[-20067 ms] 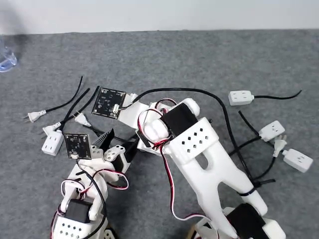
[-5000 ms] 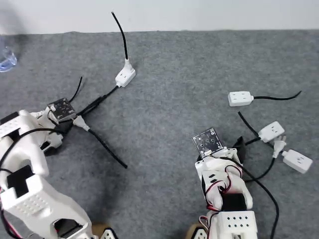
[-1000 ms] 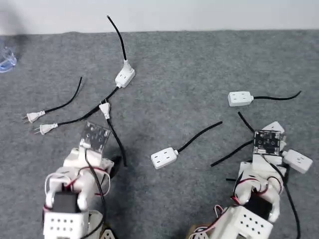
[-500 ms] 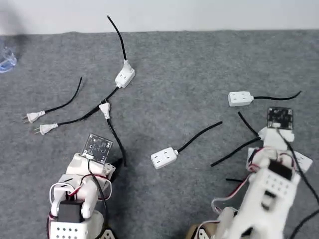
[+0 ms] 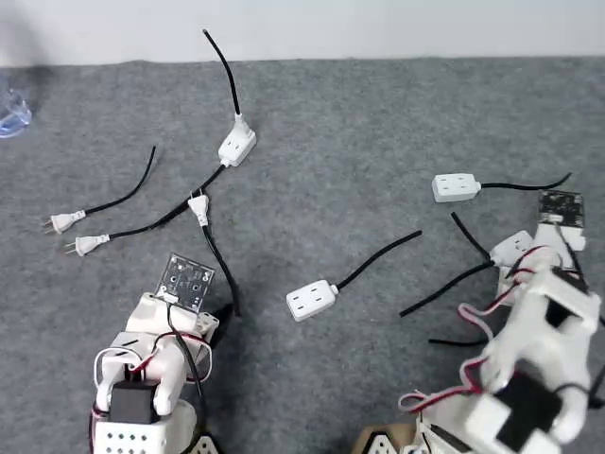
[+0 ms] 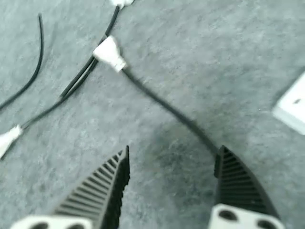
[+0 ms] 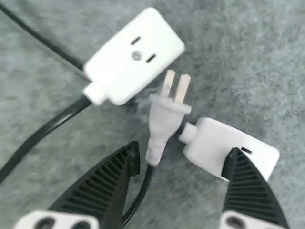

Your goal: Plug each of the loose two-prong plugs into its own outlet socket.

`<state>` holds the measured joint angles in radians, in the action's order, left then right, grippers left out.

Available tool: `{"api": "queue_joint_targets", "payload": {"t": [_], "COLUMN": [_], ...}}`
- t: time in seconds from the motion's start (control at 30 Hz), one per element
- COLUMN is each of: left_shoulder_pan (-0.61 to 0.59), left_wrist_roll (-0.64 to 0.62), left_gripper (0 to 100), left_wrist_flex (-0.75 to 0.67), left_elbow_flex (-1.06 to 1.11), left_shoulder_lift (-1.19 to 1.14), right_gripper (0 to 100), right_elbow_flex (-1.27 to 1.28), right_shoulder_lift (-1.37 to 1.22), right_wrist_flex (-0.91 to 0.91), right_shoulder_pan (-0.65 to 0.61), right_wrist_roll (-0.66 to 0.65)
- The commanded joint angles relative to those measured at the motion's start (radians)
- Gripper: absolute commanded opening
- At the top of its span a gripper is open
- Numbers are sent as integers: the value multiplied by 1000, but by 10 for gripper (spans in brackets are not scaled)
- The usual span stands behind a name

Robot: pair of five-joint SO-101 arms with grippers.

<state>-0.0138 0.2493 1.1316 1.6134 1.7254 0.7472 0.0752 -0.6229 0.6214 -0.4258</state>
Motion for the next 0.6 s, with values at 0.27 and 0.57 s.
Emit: {"api": "queue_joint_targets", "payload": {"t": [0.27, 0.57], "left_shoulder_pan": [319, 365], "left_wrist_roll": [9, 12], "left_gripper": [269, 269], "left_wrist_flex": [5, 11], "left_elbow_flex": [-12, -8], "left_shoulder_lift": [14, 8], "right_gripper": [6, 9], "right_elbow_flex": [-175, -169], "right_shoulder_lift": [-130, -130], "right_wrist_flex": [24, 5], "right_shoulder_pan": [-5, -39], "right_wrist_roll": [-12, -11]}}
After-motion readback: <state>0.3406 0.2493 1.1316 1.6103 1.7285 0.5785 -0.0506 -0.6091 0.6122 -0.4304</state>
